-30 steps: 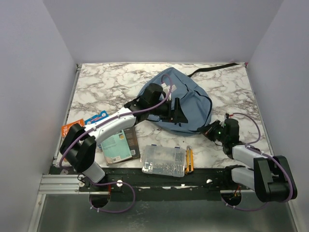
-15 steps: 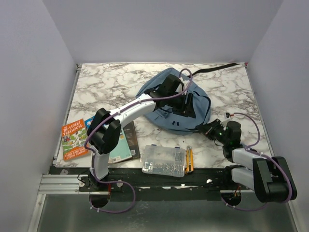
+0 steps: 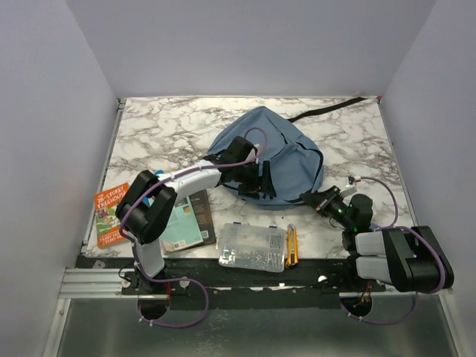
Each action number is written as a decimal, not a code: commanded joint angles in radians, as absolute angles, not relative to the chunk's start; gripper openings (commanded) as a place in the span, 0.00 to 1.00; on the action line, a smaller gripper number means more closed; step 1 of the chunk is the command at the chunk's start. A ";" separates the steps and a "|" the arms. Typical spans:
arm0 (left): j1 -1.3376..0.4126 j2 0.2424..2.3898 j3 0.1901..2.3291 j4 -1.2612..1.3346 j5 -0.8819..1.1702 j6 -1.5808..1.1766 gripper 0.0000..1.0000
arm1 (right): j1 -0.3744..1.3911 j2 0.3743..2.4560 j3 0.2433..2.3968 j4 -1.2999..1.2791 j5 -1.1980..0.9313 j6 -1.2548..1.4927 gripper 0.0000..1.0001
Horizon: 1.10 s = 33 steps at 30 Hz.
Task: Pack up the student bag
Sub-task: Unzip the student bag at the center of the board.
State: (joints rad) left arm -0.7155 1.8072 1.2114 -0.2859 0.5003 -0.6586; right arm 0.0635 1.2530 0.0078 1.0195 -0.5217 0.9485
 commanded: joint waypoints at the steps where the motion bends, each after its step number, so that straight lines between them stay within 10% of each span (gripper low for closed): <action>1: -0.649 1.781 1.179 -0.283 0.403 -0.727 0.75 | 0.060 1.315 0.028 1.092 -0.588 0.955 0.01; 12: -0.643 1.942 1.273 -0.345 0.373 -0.671 0.75 | 0.060 1.190 0.403 -0.102 -0.344 0.778 0.69; 18: -0.638 2.005 1.322 -0.351 0.357 -0.652 0.61 | 0.073 1.130 0.523 -0.324 -0.304 0.711 0.72; 26: -0.623 1.945 1.237 -0.211 0.369 -0.665 0.01 | 0.232 1.061 0.720 -0.286 -0.297 0.475 0.72; 31: -0.608 1.842 1.199 -0.173 0.385 -0.690 0.00 | 0.303 1.338 0.854 -0.232 -0.484 0.411 0.70; 33: -0.597 1.782 1.179 -0.174 0.399 -0.709 0.17 | 0.316 1.396 0.851 -0.184 -0.546 0.382 0.70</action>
State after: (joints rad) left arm -0.6189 1.9285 1.2160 -0.2192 0.3916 -0.6804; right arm 0.2905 1.2491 0.8349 -0.2211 -0.4065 0.4816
